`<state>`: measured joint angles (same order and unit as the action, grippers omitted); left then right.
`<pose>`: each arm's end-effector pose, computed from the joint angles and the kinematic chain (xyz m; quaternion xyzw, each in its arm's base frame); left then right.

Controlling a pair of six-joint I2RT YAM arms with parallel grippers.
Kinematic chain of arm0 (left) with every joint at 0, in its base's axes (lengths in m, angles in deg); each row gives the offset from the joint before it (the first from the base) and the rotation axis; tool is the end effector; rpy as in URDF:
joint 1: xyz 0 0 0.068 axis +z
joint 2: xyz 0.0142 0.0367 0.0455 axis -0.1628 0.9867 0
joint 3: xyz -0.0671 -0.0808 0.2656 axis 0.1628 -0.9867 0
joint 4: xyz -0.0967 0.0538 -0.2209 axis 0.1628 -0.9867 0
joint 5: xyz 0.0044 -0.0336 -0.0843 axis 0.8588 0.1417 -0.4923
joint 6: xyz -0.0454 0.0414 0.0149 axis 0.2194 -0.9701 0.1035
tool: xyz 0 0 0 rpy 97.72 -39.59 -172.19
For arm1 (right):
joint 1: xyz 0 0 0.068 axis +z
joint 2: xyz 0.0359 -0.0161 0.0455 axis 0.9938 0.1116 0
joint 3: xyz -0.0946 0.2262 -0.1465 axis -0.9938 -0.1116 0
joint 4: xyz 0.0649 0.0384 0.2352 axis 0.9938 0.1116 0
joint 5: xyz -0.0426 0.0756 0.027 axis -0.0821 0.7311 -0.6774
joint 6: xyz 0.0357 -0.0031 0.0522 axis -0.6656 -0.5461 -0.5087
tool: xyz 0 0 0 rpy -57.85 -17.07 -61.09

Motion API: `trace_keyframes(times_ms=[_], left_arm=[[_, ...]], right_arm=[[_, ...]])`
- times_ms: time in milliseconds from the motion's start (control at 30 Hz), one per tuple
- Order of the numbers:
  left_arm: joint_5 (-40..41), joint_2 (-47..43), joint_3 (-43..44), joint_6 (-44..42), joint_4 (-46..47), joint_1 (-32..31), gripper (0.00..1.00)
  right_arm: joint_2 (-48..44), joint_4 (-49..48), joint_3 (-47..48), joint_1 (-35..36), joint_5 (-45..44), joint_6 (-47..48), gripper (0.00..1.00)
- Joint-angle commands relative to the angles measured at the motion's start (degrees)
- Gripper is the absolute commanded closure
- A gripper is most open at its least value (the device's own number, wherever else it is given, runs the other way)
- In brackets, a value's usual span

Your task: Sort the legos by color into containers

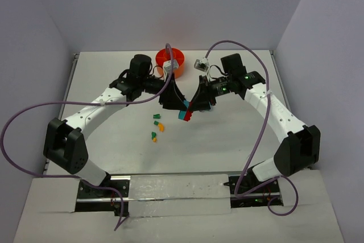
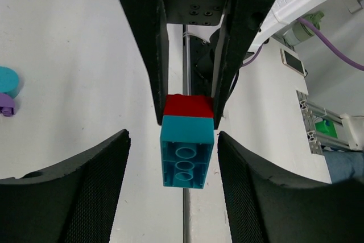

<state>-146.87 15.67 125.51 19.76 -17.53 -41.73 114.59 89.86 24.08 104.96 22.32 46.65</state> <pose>0.2618 -0.2174 0.3406 0.4128 0.6564 -0.5790 0.2521 0.2460 0.1448 0.3494 -0.4317 0.6699 0.5419 0.2668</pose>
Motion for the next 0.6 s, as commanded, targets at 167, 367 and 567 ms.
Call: trace_keyframes(times_ms=[167, 367, 567], left_arm=[[-1.5, -0.8, 1.4, 0.0, 2.2, -0.4, 0.53], [-0.1, -1.0, 1.6, -2.8, -1.0, -0.2, 0.98], [0.4, -1.7, 0.6, -5.8, -3.5, 2.6, 1.00]], right_arm=[[1.0, 1.5, 2.9, 0.7, 1.2, 0.7, 1.00], [0.7, 1.8, 2.7, 0.7, 1.1, 1.2, 1.00], [0.1, 2.7, 2.2, 0.2, 0.8, 1.9, 1.00]])
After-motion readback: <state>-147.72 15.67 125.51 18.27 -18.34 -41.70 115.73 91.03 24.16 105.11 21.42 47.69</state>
